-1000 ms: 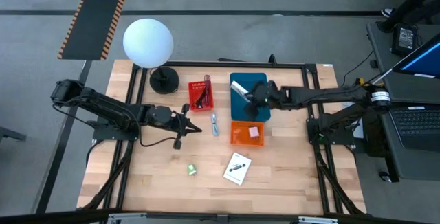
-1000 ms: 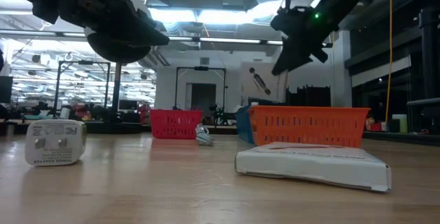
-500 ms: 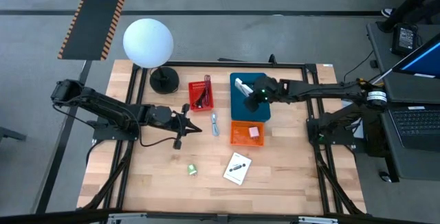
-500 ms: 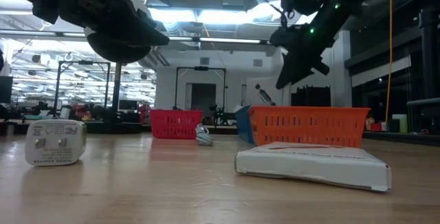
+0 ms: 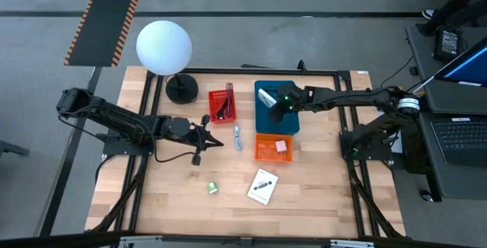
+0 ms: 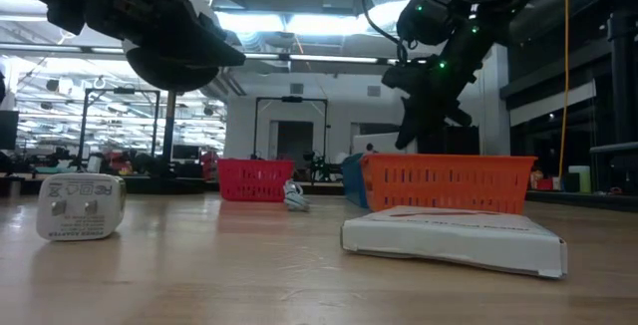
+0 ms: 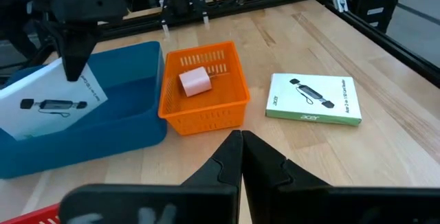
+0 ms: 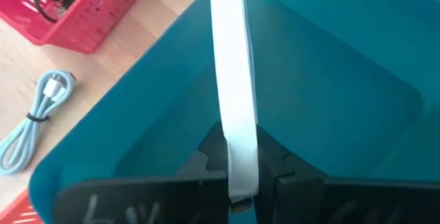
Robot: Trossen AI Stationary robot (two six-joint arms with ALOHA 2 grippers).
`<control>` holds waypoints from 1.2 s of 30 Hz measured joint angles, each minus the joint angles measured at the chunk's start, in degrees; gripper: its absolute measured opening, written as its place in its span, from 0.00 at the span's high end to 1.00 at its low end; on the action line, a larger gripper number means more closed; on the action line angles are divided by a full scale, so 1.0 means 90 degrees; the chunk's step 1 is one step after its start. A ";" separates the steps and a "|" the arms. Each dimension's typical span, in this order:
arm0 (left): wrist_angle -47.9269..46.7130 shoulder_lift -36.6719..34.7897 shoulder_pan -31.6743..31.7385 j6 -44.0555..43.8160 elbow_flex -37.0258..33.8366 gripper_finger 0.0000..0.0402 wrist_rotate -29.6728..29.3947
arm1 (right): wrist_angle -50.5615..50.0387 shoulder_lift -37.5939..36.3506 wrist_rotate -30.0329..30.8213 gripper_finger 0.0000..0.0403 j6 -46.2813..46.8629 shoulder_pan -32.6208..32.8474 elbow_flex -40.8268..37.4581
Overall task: Pick and place items into bin
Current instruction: Put the left white card reader box into the blue bin
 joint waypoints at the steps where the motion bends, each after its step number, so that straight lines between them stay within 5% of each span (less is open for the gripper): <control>1: 0.0000 0.0000 0.0000 0.0000 0.0000 0.99 -0.0001 | 0.0029 0.0000 -0.0003 0.97 -0.0001 -0.0015 0.0000; 31: 0.0000 0.0002 0.0000 -0.0001 0.0007 0.99 0.0000 | 0.0234 0.0644 -0.0160 0.90 -0.0335 -0.0311 0.0022; 36: 0.0000 0.0002 0.0002 -0.0002 0.0007 0.99 0.0000 | 0.0207 0.0648 0.0273 0.89 -0.0658 -0.0324 0.0017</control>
